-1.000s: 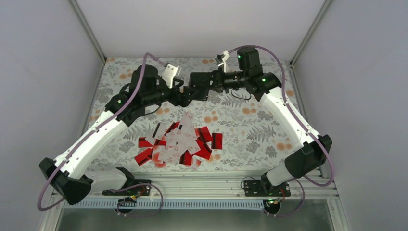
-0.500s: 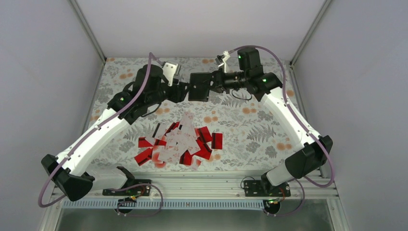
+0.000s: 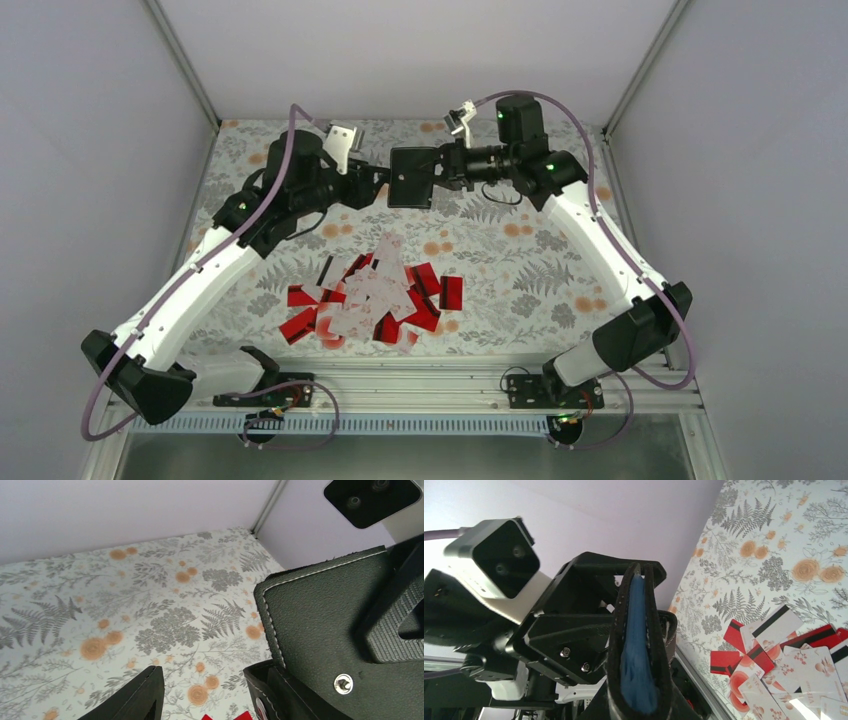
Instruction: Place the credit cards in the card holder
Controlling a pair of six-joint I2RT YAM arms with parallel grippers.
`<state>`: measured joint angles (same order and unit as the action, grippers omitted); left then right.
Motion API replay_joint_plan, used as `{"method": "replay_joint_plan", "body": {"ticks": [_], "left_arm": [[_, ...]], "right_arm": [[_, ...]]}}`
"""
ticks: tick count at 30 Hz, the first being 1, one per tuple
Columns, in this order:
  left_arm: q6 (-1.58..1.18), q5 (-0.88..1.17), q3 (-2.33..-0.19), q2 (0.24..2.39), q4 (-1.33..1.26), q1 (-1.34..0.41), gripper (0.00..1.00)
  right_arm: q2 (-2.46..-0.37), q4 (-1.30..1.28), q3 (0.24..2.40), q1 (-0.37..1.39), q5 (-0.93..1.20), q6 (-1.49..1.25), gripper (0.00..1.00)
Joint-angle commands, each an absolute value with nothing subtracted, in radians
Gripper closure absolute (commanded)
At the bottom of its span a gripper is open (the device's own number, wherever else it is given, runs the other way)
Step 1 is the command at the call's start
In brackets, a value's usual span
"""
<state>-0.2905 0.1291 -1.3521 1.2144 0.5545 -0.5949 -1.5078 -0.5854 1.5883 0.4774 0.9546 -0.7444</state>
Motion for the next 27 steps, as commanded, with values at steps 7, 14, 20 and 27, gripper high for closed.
{"method": "replay_joint_plan", "body": {"ticks": [7,14,20,27], "left_arm": [[-0.432,0.475,-1.278,1.140,0.389,-0.467,0.48],[-0.500,0.708,-1.271,1.136,0.261,-0.411,0.48],[-0.507,0.859,-1.315,1.193,0.228,-0.412,0.48],[-0.556,1.009,-1.322,1.222,0.127,-0.413,0.48]], "right_arm": [[-1.459,-0.411,1.639,0.461,1.102,-0.801,0.96],[-1.475,-0.367,1.686,0.460,1.161,-0.821,0.96],[-1.487,-0.322,1.720,0.460,1.207,-0.832,0.96],[-1.513,-0.321,1.760,0.459,1.250,-0.816,0.96]]}}
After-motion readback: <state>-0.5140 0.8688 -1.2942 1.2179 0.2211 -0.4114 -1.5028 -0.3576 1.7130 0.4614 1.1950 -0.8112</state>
